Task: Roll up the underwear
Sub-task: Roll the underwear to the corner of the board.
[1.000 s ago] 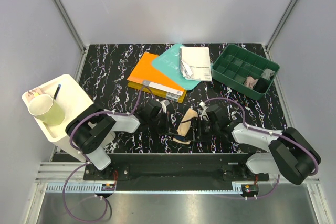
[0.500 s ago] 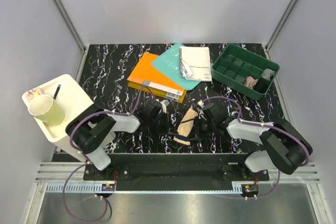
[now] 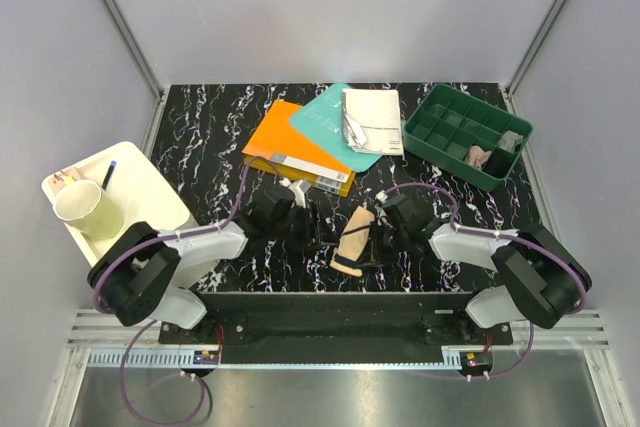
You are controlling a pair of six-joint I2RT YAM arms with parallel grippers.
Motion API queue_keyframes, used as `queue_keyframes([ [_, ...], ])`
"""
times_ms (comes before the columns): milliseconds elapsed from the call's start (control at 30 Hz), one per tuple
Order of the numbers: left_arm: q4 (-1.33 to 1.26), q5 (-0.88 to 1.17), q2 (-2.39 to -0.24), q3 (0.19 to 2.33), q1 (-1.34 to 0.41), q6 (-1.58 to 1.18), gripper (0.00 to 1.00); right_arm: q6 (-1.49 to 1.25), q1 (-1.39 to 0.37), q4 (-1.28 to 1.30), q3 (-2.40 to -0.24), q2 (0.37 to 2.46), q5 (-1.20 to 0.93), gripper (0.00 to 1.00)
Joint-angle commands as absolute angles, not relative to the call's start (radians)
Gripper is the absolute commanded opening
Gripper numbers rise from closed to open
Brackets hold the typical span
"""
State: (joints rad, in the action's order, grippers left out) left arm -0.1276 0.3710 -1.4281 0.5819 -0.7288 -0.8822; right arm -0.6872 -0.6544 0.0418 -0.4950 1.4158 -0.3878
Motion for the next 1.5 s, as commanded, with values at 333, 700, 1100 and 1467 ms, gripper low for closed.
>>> queue_keyframes([
  [333,-0.350,0.532,-1.538,0.529,-0.733,-0.729,0.65,-0.647,-0.663,0.114,-0.503,1.496,-0.325,0.02],
  [700,-0.428,0.587,-1.669,0.531,-0.735,-0.724,0.46,-0.646,-0.663,0.110,-0.517,1.537,-0.342,0.02],
  [1100,-0.134,0.568,-1.715,0.607,-0.738,-0.724,0.00,-0.620,-0.663,0.218,-0.578,1.467,-0.351,0.35],
  [1467,0.097,0.664,-1.752,0.709,-0.719,-0.729,0.00,-0.418,-0.985,0.307,-0.696,1.262,-0.003,0.61],
])
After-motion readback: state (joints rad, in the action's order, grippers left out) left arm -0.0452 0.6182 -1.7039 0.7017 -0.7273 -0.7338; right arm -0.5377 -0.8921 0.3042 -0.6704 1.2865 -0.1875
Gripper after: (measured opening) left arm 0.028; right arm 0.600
